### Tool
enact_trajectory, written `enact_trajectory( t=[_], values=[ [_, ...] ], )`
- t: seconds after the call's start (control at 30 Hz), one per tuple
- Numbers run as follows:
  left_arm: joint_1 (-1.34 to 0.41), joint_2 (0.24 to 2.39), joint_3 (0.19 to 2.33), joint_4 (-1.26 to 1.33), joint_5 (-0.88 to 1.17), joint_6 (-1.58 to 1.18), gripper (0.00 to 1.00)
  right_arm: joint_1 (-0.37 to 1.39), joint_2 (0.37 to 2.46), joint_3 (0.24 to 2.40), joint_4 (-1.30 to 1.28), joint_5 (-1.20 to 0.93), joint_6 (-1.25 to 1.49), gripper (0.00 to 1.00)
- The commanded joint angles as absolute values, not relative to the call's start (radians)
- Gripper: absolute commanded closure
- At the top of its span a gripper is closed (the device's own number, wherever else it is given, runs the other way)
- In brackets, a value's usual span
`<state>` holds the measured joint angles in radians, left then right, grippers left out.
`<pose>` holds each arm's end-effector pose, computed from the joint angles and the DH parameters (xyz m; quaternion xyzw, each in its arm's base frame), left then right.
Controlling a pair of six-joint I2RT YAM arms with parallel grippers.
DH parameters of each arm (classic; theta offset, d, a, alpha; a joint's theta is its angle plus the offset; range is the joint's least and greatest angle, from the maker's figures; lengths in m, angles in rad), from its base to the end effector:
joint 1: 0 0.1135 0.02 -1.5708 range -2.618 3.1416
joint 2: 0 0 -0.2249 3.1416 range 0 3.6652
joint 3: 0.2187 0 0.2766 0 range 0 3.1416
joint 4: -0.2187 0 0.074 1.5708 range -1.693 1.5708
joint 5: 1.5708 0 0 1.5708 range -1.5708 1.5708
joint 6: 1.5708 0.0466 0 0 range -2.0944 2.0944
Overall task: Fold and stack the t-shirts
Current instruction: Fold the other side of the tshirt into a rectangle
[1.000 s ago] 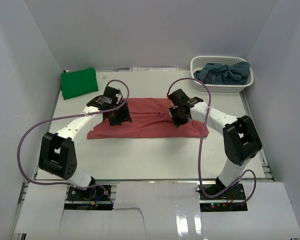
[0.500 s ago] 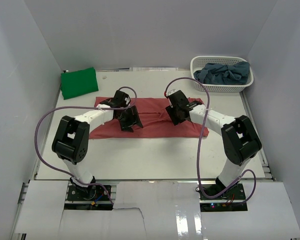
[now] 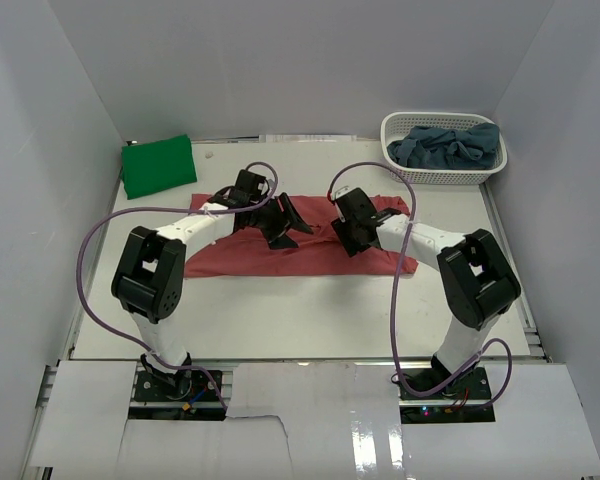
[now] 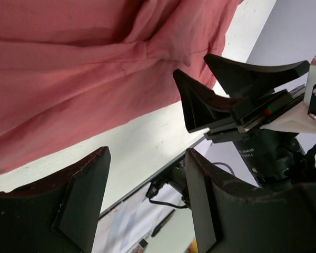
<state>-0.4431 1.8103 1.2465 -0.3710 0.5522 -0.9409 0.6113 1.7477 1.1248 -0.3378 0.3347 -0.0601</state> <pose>0.3519 -0.1941 0.1470 -0.1425 0.9067 -0.3913 0.0664 0.3212 0.2064 0.1294 -0.2626 0.9045 -0.0723 0.3282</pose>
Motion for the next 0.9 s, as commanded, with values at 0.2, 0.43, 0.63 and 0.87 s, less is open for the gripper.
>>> enact_trajectory(
  t=[0.2, 0.43, 0.63, 0.87],
  values=[
    [-0.460, 1.759, 1.101, -0.207, 0.637, -1.080, 0.31, 0.620, 1.809, 1.149, -0.268, 0.347, -0.067, 0.48],
    [-0.460, 1.796, 1.058, -0.187, 0.604, -1.060, 0.31, 0.624, 1.839, 1.166, -0.250, 0.360, -0.075, 0.58],
    [-0.460, 1.807, 1.049, -0.196, 0.575, -1.035, 0.31, 0.630, 1.827, 1.160, -0.230, 0.391, -0.086, 0.58],
    [-0.460, 1.833, 1.031, -0.219, 0.493, -1.005, 0.31, 0.632, 1.825, 1.181, -0.236, 0.396, -0.094, 0.58]
  ],
)
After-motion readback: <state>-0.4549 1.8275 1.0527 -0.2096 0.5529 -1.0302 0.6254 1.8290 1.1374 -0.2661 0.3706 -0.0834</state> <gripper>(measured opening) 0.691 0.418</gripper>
